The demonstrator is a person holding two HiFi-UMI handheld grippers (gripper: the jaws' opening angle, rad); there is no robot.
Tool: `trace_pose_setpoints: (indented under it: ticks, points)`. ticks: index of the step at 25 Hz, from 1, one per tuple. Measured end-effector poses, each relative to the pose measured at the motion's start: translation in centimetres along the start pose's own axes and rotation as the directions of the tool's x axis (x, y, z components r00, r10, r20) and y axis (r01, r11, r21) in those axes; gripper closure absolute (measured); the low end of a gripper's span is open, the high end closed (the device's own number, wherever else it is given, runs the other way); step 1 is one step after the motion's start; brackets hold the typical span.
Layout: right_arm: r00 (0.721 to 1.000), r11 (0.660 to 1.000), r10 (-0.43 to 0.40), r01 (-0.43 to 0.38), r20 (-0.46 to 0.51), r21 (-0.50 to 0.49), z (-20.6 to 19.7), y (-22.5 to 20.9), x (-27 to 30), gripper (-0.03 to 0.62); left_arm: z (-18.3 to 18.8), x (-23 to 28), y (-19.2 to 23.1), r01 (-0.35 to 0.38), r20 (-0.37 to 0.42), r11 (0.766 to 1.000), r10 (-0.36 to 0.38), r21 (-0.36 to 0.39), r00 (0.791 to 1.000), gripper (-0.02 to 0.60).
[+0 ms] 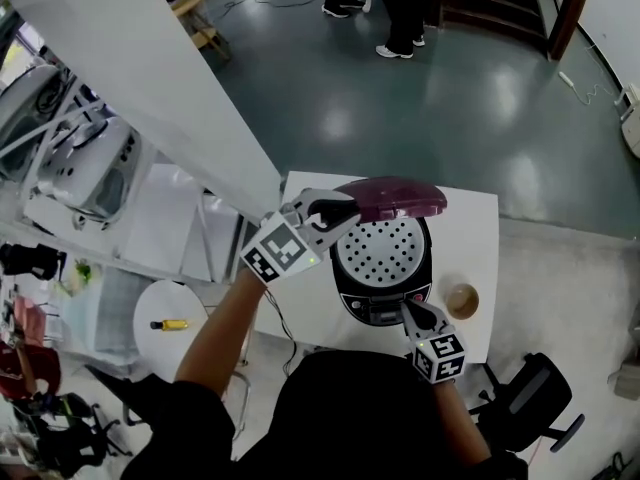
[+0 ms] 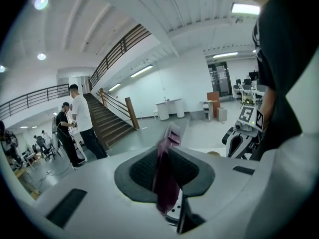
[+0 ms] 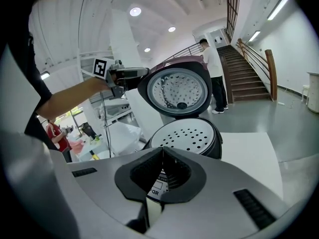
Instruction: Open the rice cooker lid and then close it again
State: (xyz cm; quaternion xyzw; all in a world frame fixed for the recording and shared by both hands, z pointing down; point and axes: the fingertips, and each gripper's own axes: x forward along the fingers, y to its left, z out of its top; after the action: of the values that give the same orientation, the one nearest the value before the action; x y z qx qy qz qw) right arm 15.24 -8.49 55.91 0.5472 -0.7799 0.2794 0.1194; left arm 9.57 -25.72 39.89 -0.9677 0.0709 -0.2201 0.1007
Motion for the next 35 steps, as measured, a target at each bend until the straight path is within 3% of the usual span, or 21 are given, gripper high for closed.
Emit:
trace_pose_setpoints:
  ticks: [35]
  points:
    - [0.986, 0.984, 0.157, -0.162, -0.060, -0.078, -2.4, -1.6, -2.4, 0.594, -4.5, 0.5, -8.3, -0.066, -0.110, 0.996, 0.058, -0.067, 0.992, 0.518]
